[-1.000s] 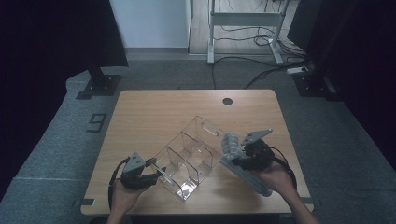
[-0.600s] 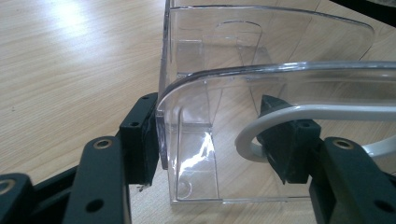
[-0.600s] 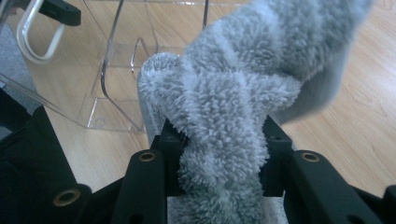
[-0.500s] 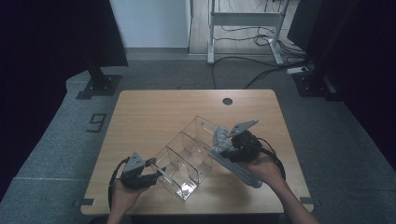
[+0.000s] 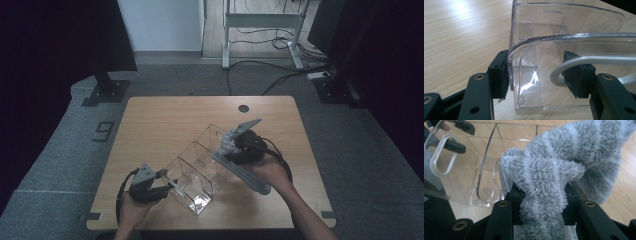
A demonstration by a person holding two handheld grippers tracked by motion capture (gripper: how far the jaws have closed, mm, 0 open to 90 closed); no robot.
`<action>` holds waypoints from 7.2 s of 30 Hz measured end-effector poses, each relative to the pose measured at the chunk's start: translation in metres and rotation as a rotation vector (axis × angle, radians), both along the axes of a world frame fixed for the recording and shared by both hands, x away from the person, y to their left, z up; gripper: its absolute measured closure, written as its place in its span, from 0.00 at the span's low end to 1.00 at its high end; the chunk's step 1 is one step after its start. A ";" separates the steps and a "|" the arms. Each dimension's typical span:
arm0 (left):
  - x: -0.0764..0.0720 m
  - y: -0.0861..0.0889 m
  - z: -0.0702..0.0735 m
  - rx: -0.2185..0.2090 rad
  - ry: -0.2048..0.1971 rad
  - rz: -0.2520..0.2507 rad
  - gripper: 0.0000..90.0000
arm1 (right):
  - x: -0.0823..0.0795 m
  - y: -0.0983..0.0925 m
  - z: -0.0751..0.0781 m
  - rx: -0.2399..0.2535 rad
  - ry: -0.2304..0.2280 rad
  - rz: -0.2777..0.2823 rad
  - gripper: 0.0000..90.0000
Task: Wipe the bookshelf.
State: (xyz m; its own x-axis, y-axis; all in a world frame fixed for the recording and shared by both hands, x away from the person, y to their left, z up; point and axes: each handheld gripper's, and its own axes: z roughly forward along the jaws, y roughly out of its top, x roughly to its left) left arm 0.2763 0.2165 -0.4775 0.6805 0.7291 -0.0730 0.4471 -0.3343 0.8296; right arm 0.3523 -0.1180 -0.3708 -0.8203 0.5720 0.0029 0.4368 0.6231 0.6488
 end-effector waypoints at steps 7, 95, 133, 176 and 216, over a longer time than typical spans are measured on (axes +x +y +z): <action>0.000 0.000 0.000 0.002 0.000 -0.001 0.47 | 0.016 0.018 0.000 0.016 0.008 -0.001 0.69; 0.002 -0.005 0.000 0.003 0.008 0.029 0.47 | 0.006 -0.013 -0.085 -0.055 0.075 -0.043 0.67; 0.014 -0.013 -0.002 -0.014 -0.004 0.060 0.46 | 0.029 -0.013 -0.140 -0.092 0.116 -0.117 0.68; 0.008 -0.009 0.000 -0.004 -0.034 0.054 0.48 | -0.035 -0.055 -0.038 0.010 0.048 -0.027 0.68; 0.009 -0.010 0.000 -0.002 -0.035 0.050 0.48 | 0.016 0.086 -0.014 -0.011 0.032 0.112 0.67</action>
